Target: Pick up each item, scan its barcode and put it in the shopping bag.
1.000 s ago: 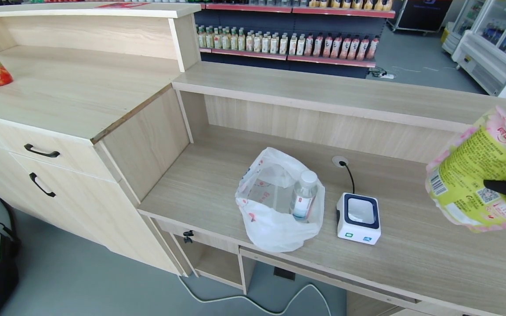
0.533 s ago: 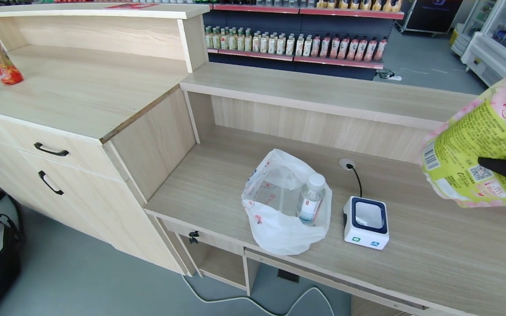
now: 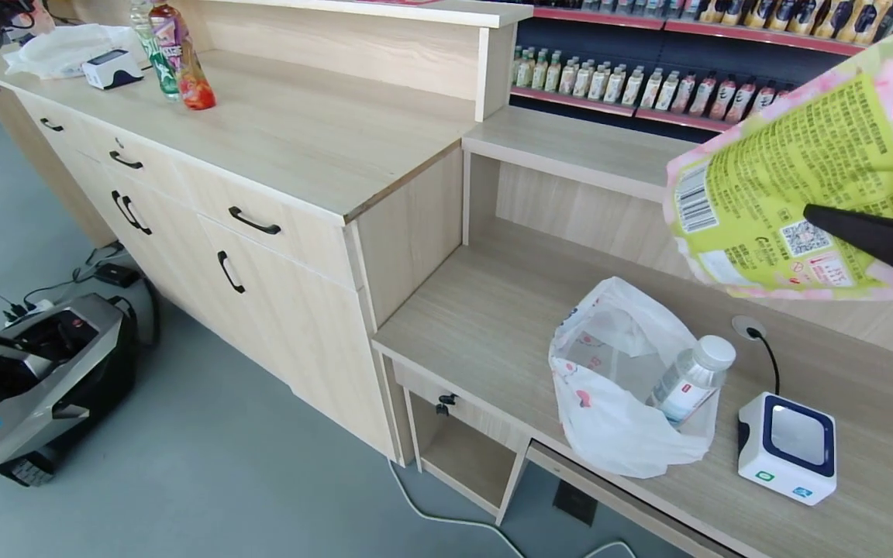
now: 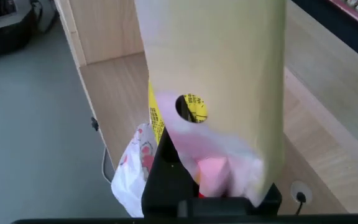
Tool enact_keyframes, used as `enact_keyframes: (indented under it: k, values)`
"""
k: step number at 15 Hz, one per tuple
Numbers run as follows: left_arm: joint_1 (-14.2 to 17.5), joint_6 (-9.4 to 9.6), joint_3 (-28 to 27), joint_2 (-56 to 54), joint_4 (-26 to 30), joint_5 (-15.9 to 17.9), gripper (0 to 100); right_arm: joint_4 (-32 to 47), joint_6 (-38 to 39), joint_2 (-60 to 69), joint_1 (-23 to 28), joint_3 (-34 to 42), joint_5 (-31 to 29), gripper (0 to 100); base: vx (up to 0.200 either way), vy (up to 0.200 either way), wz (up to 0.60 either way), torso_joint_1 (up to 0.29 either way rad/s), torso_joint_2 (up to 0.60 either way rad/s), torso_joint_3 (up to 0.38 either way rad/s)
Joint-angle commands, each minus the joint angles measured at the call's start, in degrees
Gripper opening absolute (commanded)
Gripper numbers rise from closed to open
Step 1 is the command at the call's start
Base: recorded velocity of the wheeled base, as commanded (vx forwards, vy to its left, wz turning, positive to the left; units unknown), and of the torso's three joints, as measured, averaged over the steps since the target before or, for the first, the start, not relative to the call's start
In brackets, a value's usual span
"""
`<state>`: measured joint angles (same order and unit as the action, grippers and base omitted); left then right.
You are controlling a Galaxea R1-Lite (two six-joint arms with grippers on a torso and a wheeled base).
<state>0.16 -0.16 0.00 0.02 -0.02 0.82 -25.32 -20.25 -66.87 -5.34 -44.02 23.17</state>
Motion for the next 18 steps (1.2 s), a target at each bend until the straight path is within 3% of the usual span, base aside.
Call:
enact_keyframes:
  k: [1,4,7,9,18]
  values:
    - [0.02,-0.02,0.00,-0.02,0.02,-0.03,100,-0.61,-0.05,-2.04,-0.29,0.95,0.64,0,0.000,0.000,0.00,0.000,0.00,0.000]
    - [0.02,-0.02,0.00,-0.02,0.02,-0.03,100,-1.66,-0.05,-8.37,4.28,1.04,0.64,0,0.000,0.000,0.00,0.000,0.00,0.000]
    - [0.02,-0.02,0.00,-0.02,0.02,0.06,100,-12.21,-0.32,-14.70,8.68,2.62,0.73,0,0.000,0.000,0.00,0.000,0.00,0.000]
    - [0.02,-0.02,0.00,-0.02,0.02,0.06,100,-15.20,-0.41,-16.81,9.56,2.71,0.64,0,0.000,0.000,0.00,0.000,0.00,0.000]
    - [0.02,0.07,0.00,-0.02,0.02,-0.03,100,-14.93,-0.58,-20.59,18.44,8.16,0.73,0,0.000,0.000,0.00,0.000,0.00,0.000]
